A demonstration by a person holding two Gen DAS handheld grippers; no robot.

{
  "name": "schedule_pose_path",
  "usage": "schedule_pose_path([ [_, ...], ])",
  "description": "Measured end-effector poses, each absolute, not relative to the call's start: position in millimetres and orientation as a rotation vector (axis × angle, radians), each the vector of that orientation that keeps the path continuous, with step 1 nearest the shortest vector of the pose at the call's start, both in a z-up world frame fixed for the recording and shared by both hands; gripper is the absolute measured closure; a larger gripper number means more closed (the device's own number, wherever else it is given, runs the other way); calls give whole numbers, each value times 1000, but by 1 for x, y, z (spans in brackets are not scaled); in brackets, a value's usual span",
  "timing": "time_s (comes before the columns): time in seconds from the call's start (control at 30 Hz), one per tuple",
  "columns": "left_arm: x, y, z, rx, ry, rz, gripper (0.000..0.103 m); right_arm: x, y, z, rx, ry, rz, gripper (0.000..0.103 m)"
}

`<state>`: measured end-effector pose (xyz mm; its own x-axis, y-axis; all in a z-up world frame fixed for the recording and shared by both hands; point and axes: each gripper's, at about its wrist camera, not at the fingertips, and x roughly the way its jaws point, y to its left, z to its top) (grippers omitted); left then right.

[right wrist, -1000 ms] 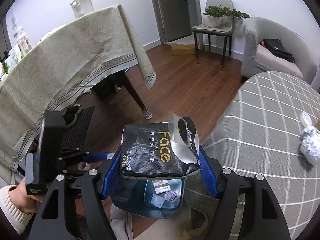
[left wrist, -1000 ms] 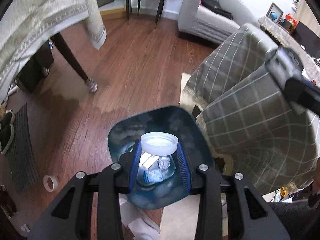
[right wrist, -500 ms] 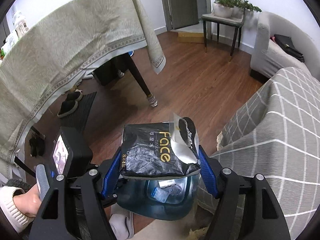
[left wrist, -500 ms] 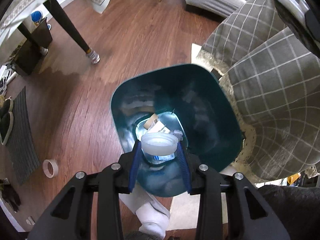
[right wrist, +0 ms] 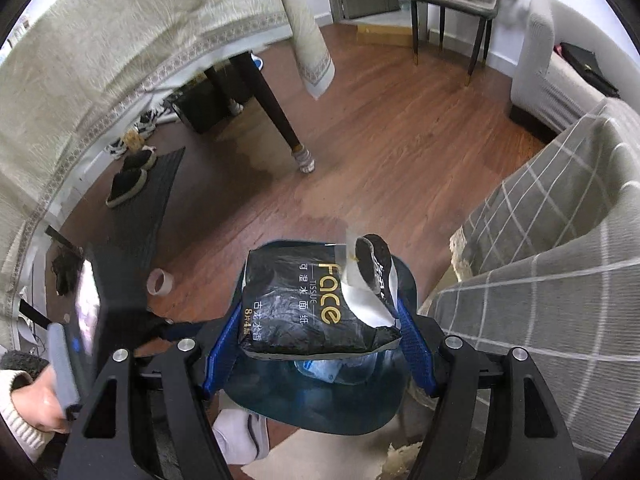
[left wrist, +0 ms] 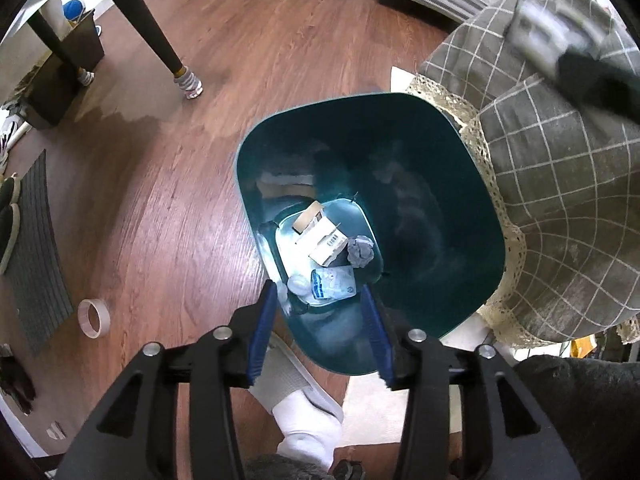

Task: Collect trash
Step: 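Open the left tool over the bin while the right tool releases the tissue pack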

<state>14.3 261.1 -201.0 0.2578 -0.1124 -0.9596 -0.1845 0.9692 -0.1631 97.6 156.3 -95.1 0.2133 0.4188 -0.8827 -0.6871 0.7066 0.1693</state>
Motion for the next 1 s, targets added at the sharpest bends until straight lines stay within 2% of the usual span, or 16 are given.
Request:
schedule_pose_path([
  [0.33, 13, 271, -160, -282, 1188, 54, 53, 96, 158, -122, -330, 1170, 768, 31],
  [0.47, 13, 273, -136, -287, 1119, 51, 56, 94, 157, -132, -344, 1192, 759, 31],
  [0.7, 15, 267, -100, -300, 1027, 25, 70, 90, 152, -150, -377, 1227, 743, 31],
  [1.0, 20, 258, -54, -317, 930, -1, 73, 86, 152, -158, -409, 1246, 754, 29],
])
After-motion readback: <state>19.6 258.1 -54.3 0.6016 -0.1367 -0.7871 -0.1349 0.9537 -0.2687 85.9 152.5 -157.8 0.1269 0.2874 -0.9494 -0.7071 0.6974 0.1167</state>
